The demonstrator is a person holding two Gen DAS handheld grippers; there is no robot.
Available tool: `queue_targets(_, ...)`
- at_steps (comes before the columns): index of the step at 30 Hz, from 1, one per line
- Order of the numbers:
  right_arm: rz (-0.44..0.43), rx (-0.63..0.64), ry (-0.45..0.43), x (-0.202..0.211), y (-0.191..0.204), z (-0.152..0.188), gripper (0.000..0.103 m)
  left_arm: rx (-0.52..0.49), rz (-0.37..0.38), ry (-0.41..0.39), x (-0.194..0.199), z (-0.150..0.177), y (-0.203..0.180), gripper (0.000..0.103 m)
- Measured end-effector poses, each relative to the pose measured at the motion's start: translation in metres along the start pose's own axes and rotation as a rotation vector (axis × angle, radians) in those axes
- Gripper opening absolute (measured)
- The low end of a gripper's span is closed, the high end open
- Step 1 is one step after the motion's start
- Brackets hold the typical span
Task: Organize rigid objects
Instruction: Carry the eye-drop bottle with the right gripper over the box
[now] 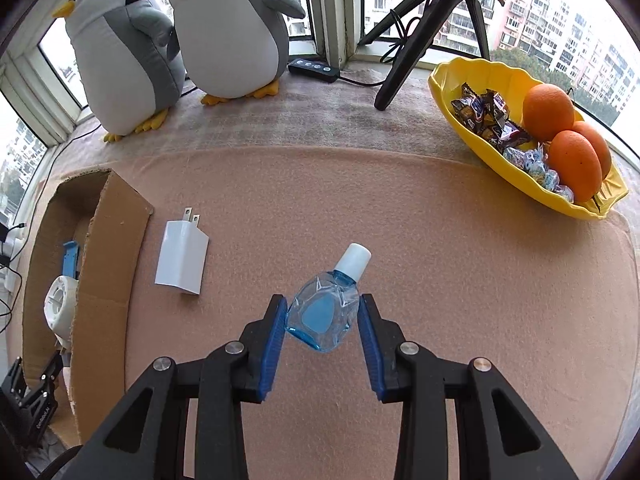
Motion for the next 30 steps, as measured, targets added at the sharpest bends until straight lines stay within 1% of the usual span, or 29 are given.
queue_targets(6, -0.068, 0.098, -0.087, 0.027, 0.053, -0.015, 0.033, 0.001, 0.000, 0.000, 0.000, 0.000, 0.000, 0.050)
queue_targets(12, -0.126, 0.203, -0.129, 0.042, 0.111, -0.020, 0.033, 0.000, 0.000, 0.000, 0.000, 0.000, 0.000, 0.050)
queue_targets(18, -0.160, 0.278, -0.125, 0.035, 0.156, -0.021, 0.033, 0.001, 0.000, 0.000, 0.000, 0.000, 0.001, 0.050)
queue_targets(22, -0.158, 0.329, -0.108, 0.024, 0.180, -0.019, 0.033, 0.002, 0.001, -0.001, 0.001, 0.000, 0.000, 0.050)
queue_targets(25, -0.149, 0.352, -0.091, 0.014, 0.192, -0.018, 0.033, 0.001, 0.000, 0.000, 0.001, 0.000, 0.001, 0.050)
queue_targets(30, -0.146, 0.362, -0.078, 0.006, 0.198, -0.018, 0.033, 0.002, 0.001, -0.001, 0.001, 0.000, 0.001, 0.050)
Point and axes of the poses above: each gripper's, at about its wrist camera, not at the fingertips, and x roughly against the way its jaws point, y to its left, z to its underside, the point moved 4 cm from there along -x, roughly the way its jaws point, and after that the axes turned 2 degrees about x, right-handed, at the moved point
